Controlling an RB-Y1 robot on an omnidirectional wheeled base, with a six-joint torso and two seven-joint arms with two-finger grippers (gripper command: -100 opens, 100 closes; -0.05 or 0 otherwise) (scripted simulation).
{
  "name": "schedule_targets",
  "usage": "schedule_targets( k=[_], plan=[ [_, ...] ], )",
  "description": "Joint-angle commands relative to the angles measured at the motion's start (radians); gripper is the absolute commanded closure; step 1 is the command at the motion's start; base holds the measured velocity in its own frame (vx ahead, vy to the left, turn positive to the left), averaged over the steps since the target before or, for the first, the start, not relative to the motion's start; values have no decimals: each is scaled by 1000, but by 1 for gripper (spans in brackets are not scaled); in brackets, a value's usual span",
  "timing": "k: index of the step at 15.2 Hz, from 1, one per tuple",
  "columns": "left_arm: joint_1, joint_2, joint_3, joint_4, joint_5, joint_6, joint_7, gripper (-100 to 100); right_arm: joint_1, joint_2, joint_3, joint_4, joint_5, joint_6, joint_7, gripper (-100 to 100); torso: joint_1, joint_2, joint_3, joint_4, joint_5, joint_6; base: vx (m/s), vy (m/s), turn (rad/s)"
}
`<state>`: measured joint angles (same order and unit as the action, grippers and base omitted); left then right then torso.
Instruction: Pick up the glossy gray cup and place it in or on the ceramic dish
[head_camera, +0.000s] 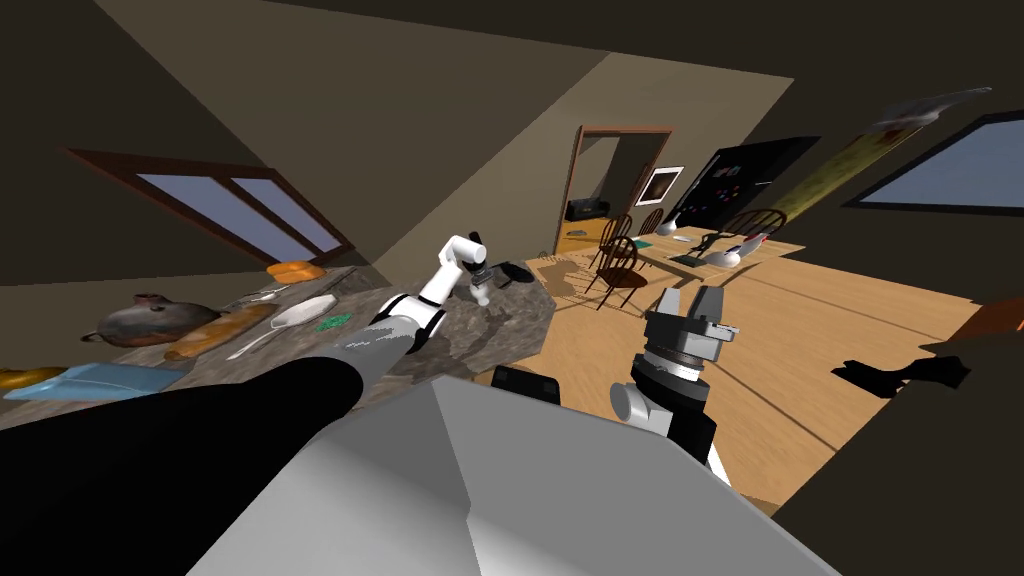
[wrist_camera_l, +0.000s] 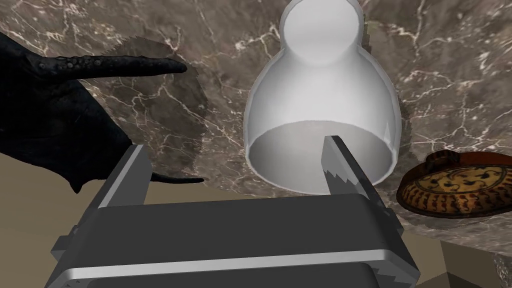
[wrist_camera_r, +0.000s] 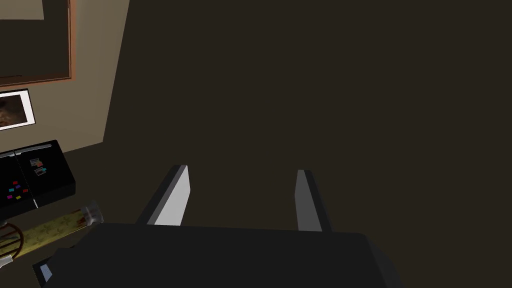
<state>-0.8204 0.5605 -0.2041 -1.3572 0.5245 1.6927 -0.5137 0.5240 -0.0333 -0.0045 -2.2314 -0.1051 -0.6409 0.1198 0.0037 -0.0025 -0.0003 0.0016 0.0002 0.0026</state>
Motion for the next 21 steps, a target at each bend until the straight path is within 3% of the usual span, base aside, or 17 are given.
schedule_targets(
  k=[1, 2, 3, 7, 8, 9, 11, 12, 21],
  plan=[
    [5, 4, -9, 18, 22, 33, 13, -100, 0, 0, 0, 0, 0, 0, 0, 0, 0, 0, 0, 0, 0, 0, 8, 95, -181],
    [9, 4, -13, 23, 31, 46, 18, -100, 0, 0, 0, 0, 0, 0, 0, 0, 0, 0, 0, 0, 0, 0, 7, 88, -167],
    [7, 4, -7, 12, 20, 29, 12, -100, 0, 0, 0, 0, 0, 0, 0, 0, 0, 0, 0, 0, 0, 0, 5, 54, -76],
    [33, -11, -19, 46, -3, -24, 13, -100, 0, 0, 0, 0, 0, 0, 0, 0, -4, -1, -1, -2, 0, -1, 6, 15, -36],
    [25, -7, -16, 39, 3, -9, 13, -100, 0, 0, 0, 0, 0, 0, 0, 0, -4, -1, -2, -3, 1, -1, 0, 0, 0],
    [15, 0, -11, 24, 15, 15, 13, 100, 0, 0, 0, 0, 0, 0, 0, 0, -4, -1, -2, -3, 1, -2, -5, -5, 41],
    [17, 0, -11, 29, 13, 5, 11, 100, 0, 0, 0, 0, 0, 0, 0, 0, -5, -1, -2, -2, 0, -2, -5, -13, 38],
    [-17, 22, -7, 48, 35, 11, -7, 100, 0, 0, 0, 0, 0, 0, 0, 0, -5, -1, -2, -3, 0, -2, -54, 52, -163],
    [-151, 139, -9, 177, 133, 12, -80, 100, 0, 0, 0, 0, 0, 0, 0, 0, 9, 9, 5, 1, 2, -3, -117, 151, -257]
  ],
)
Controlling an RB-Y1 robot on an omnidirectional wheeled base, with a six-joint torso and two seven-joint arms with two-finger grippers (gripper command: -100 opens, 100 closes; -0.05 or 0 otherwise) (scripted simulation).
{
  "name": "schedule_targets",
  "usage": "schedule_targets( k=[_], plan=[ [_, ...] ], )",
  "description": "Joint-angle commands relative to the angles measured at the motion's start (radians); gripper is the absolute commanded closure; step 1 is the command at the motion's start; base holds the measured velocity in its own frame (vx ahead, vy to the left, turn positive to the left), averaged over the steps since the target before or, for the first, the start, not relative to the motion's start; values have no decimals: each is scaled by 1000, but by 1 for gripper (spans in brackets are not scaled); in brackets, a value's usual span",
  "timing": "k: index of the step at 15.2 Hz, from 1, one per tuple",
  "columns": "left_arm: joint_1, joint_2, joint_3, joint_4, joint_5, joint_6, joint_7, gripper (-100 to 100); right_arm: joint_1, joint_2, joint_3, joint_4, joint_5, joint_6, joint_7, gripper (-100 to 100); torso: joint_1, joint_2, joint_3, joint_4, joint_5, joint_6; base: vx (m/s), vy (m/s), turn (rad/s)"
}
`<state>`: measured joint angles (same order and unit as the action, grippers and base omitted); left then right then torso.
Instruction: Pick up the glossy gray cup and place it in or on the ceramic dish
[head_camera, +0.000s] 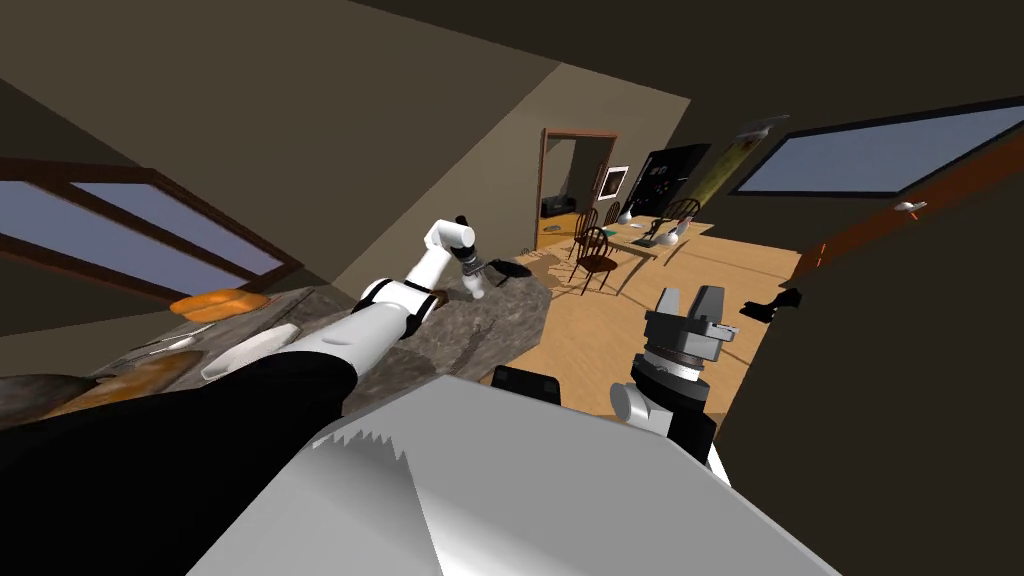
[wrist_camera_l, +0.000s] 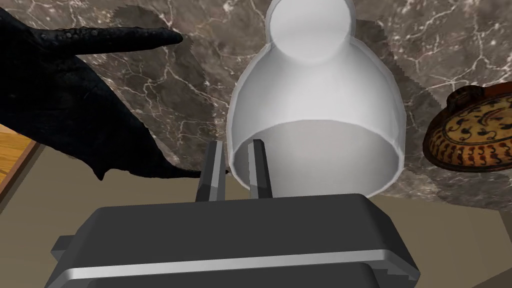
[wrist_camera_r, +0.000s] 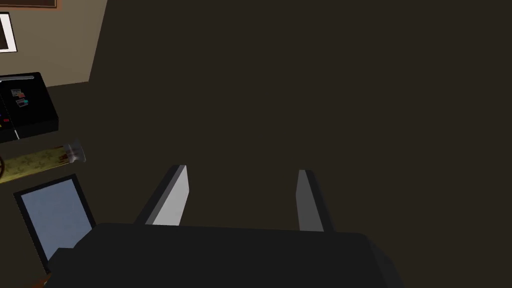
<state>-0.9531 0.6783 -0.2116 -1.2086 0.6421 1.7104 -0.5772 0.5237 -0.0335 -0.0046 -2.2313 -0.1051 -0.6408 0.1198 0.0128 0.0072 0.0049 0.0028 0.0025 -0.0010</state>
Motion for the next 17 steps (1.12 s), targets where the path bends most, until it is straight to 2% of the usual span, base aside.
schedule_targets(
  k=[1, 3, 9, 12, 15, 16, 17],
  plan=[
    [-19, 21, -1, 29, 16, -5, -16, 100, 0, 0, 0, 0, 0, 0, 0, 0, 0, 0, 0, 0, 0, 0, -122, 143, -176],
    [-52, 57, -6, 72, 43, -7, -34, 100, 0, 0, 0, 0, 0, 0, 0, 0, 0, 0, 0, 0, 0, -1, -133, 156, -182],
    [-141, 175, -33, 220, 126, -16, -78, 100, 0, 0, 0, 0, 0, 0, 0, 0, 3, 2, 1, 1, 0, -1, -156, 187, -337],
    [-153, 195, -40, 246, 139, -18, -84, 100, 0, 0, 0, 0, 0, 0, 0, 0, 1, 1, 1, 1, 0, -2, -127, 129, -154],
    [-186, 256, -62, 324, 177, -26, -98, 100, 0, 0, 0, 0, 0, 0, 0, 0, -2, -4, -2, 0, -1, 1, -101, 115, -259],
    [-186, 256, -62, 329, 177, -26, -98, 100, 0, 0, 0, 0, 0, 0, 0, 0, 0, -3, -1, 0, -1, 1, -124, 140, -231],
    [-195, 275, -70, 354, 189, -29, -102, 100, 0, 0, 0, 0, 0, 0, 0, 0, 0, -3, -1, 0, 0, 0, -114, 116, -165]
  ],
)
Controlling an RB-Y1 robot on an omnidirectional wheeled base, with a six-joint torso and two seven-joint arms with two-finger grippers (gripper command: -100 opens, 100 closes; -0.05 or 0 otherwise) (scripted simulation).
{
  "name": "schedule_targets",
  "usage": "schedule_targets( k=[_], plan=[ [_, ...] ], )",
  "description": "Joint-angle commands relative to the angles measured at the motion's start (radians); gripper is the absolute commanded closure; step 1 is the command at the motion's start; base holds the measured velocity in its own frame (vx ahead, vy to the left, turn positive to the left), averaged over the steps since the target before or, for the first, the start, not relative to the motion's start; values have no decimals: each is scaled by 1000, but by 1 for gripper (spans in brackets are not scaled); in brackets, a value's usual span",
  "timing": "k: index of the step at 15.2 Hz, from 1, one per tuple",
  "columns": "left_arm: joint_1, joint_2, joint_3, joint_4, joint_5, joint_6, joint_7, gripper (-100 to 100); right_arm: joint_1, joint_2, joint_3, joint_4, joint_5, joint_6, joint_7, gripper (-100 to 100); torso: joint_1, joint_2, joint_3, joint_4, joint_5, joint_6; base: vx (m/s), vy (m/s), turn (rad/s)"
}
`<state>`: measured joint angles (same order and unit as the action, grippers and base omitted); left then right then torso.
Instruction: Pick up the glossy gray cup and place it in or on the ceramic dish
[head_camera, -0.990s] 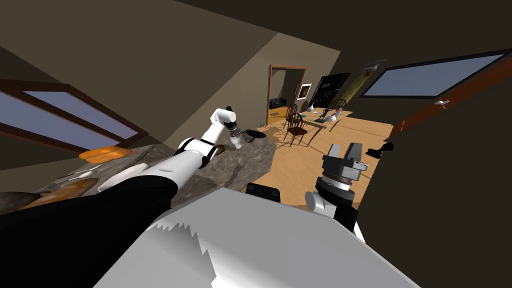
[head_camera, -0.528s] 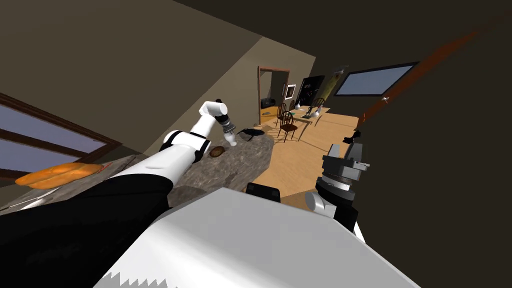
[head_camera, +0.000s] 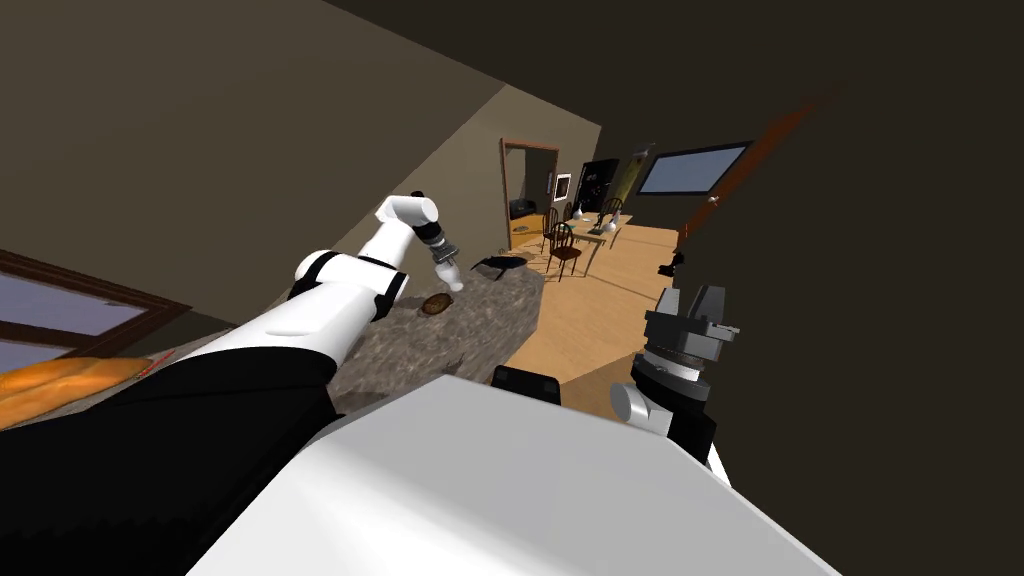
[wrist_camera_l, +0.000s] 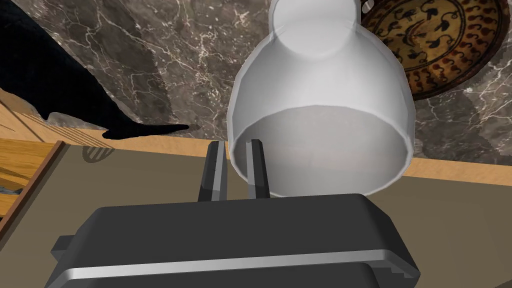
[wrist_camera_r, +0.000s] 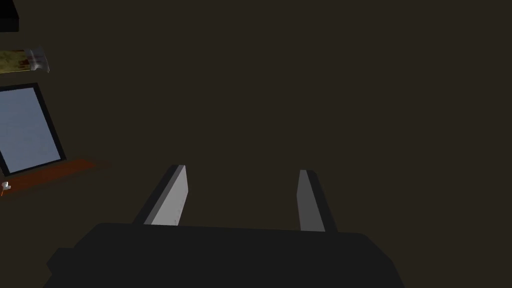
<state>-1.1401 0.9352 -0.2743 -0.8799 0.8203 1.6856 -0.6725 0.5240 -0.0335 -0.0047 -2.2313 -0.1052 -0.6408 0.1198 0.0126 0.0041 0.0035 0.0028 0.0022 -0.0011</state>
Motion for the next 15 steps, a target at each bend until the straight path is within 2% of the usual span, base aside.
schedule_targets(
  k=[1, 3, 6, 7, 8, 10, 13, 15],
  plan=[
    [-17, 38, -15, 50, 22, -7, -10, 100, 0, 0, 0, 0, 0, 0, 0, 0, 0, 0, 0, 0, 0, 0, -120, 119, -225],
    [-17, 38, -15, 55, 22, -7, -10, 100, 0, 0, 0, 0, 0, 0, 0, 0, -1, 0, 0, 0, 0, 0, -86, 78, -113],
    [-37, 93, -41, 133, 54, -16, -16, 100, 0, 0, 0, 0, 0, 0, 0, 0, -4, -3, -2, -1, -1, 2, -85, 72, -207],
    [-37, 93, -41, 133, 54, -16, -16, 100, 0, 0, 0, 0, 0, 0, 0, 0, -3, -2, -1, 0, -1, 2, -95, 91, -200],
    [-42, 110, -50, 158, 63, -19, -18, 100, 0, 0, 0, 0, 0, 0, 0, 0, -3, -2, -1, 0, -1, 2, -87, 94, -172],
    [-42, 110, -50, 158, 63, -19, -18, 100, 0, 0, 0, 0, 0, 0, 0, 0, -3, -3, -1, 0, -1, 1, -62, 65, -54],
    [-54, 156, -75, 226, 87, -29, -19, 100, 0, 0, 0, 0, 0, 0, 0, 0, -5, -5, -3, -1, -2, 2, -51, 60, -167],
    [-56, 169, -83, 246, 94, -32, -19, 100, 0, 0, 0, 0, 0, 0, 0, 0, -5, -5, -3, 0, -2, 2, -71, 64, -144]
  ],
)
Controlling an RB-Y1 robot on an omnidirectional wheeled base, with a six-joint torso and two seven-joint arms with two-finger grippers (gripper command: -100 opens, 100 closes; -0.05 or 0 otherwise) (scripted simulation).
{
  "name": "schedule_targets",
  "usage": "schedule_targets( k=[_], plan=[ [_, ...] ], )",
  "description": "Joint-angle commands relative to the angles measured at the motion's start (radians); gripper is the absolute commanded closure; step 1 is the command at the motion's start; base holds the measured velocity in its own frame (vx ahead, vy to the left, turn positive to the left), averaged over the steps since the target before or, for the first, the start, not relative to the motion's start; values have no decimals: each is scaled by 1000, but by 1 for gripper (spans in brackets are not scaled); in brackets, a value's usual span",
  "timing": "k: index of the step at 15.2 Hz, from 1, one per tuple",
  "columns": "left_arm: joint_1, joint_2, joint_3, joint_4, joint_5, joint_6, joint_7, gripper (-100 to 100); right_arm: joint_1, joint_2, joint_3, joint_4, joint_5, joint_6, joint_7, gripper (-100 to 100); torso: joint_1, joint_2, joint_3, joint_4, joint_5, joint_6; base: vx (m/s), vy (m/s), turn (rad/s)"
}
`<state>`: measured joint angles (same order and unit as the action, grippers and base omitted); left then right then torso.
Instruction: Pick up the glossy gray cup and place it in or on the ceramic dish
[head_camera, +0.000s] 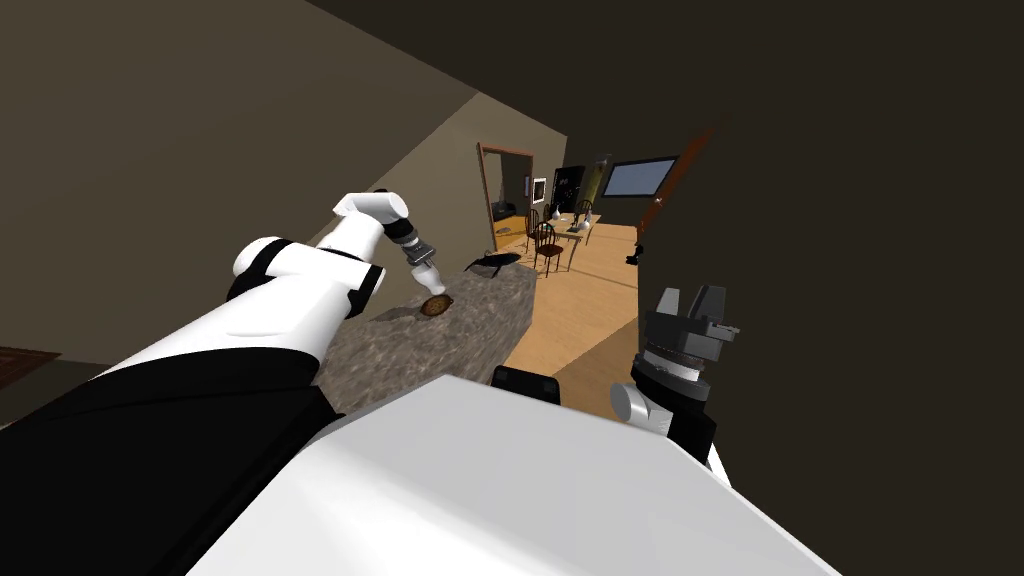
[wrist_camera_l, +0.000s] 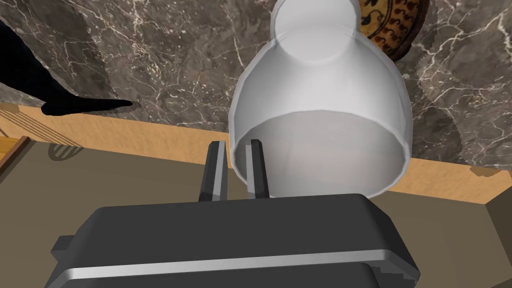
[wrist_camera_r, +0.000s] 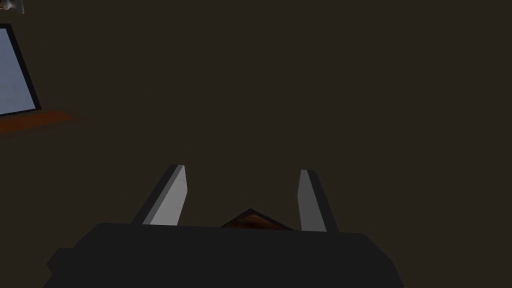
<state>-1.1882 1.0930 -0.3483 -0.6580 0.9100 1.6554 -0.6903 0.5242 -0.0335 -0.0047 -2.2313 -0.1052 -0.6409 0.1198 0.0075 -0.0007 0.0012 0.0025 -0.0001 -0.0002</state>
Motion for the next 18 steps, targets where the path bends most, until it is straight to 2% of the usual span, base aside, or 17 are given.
schedule_targets(
  k=[1, 4, 8, 9, 10, 14, 15, 16, 18],
  plan=[
    [-10, 23, -16, 43, 10, -5, 0, 100, 0, 0, 0, 0, 0, 0, 0, 0, 0, 0, 0, 0, 0, 0, -75, 57, -156],
    [-12, 58, -39, 97, 27, -14, 4, 100, 0, 0, 0, 0, 0, 0, 0, 0, 0, 0, 0, 0, 0, -1, -65, 62, -159],
    [-12, 66, -45, 110, 30, -17, 5, 100, 0, 0, 0, 0, 0, 0, 0, 0, -3, -2, -1, 0, -1, -1, -33, 28, -68],
    [-5, 66, -40, 94, 32, -12, 9, 100, 0, 0, 0, 0, 0, 0, 0, 0, -4, -2, -1, 0, -2, -1, -11, 6, -9],
    [-6, 66, -42, 98, 31, -13, 8, -100, 0, 0, 0, 0, 0, 0, 0, 0, -5, -3, -1, 0, -2, -1, 0, 0, 0],
    [-6, 66, -42, 98, 31, -13, 8, -100, 0, 0, 0, 0, 0, 0, 0, 0, -7, -5, -2, 0, -3, -1, 0, 0, 0],
    [-31, 96, -52, 87, 43, 21, -1, -100, 0, 0, 0, 0, 0, 0, 0, 0, -7, -5, -3, 0, -3, -1, 15, -12, 9],
    [-31, 96, -52, 87, 43, 21, -1, -100, 0, 0, 0, 0, 0, 0, 0, 0, -8, -6, -3, 0, -3, -1, 32, -21, 12],
    [-57, 126, -62, 77, 55, 55, -10, -100, 0, 0, 0, 0, 0, 0, 0, 0, -9, -7, -4, -1, -4, -1, 52, -25, 16]
  ],
)
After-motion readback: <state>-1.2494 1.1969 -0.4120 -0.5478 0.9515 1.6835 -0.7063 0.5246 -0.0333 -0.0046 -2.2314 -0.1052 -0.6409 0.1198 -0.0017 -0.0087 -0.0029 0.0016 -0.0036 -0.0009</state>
